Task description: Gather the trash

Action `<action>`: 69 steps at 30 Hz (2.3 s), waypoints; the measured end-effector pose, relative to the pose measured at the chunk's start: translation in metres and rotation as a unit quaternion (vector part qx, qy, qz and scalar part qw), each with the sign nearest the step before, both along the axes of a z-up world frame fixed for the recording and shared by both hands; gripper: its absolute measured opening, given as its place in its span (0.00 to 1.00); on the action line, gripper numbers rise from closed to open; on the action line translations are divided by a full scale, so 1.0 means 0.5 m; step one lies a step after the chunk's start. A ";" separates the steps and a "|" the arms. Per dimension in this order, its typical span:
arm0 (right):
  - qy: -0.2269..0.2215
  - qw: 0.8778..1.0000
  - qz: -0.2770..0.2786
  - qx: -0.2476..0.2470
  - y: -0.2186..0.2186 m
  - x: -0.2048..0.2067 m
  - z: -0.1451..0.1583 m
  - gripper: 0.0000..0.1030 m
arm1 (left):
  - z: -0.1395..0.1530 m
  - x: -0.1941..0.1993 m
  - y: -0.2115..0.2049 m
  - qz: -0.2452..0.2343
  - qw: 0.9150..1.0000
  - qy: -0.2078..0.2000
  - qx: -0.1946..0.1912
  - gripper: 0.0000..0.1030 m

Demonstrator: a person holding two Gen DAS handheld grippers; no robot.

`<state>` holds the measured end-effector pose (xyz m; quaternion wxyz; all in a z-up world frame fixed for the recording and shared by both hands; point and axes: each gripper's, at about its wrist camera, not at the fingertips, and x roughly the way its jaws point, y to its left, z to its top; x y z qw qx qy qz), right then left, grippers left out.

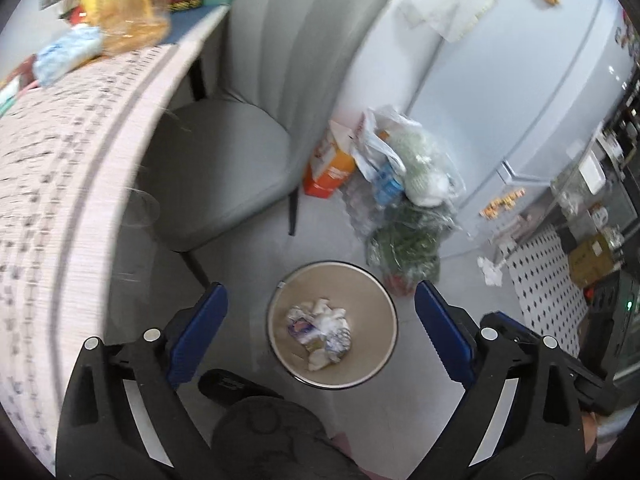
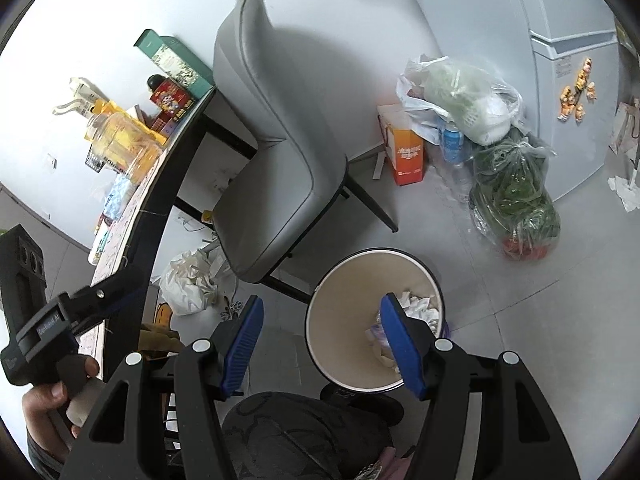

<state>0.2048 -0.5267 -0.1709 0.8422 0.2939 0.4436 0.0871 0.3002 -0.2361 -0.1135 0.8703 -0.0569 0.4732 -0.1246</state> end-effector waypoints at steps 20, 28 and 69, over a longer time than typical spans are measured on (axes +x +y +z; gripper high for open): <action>-0.058 0.996 0.058 -0.039 0.153 -0.022 0.177 0.86 | 0.130 -0.126 0.237 0.106 0.991 -0.069 -0.047 0.94; -0.082 0.989 0.085 -0.087 0.224 -0.055 0.275 0.92 | 0.188 -0.196 0.311 0.124 0.985 -0.100 -0.061 0.94; -0.194 0.958 0.169 -0.124 0.390 -0.201 0.493 0.92 | 0.386 -0.497 0.436 0.194 0.956 -0.219 -0.021 0.94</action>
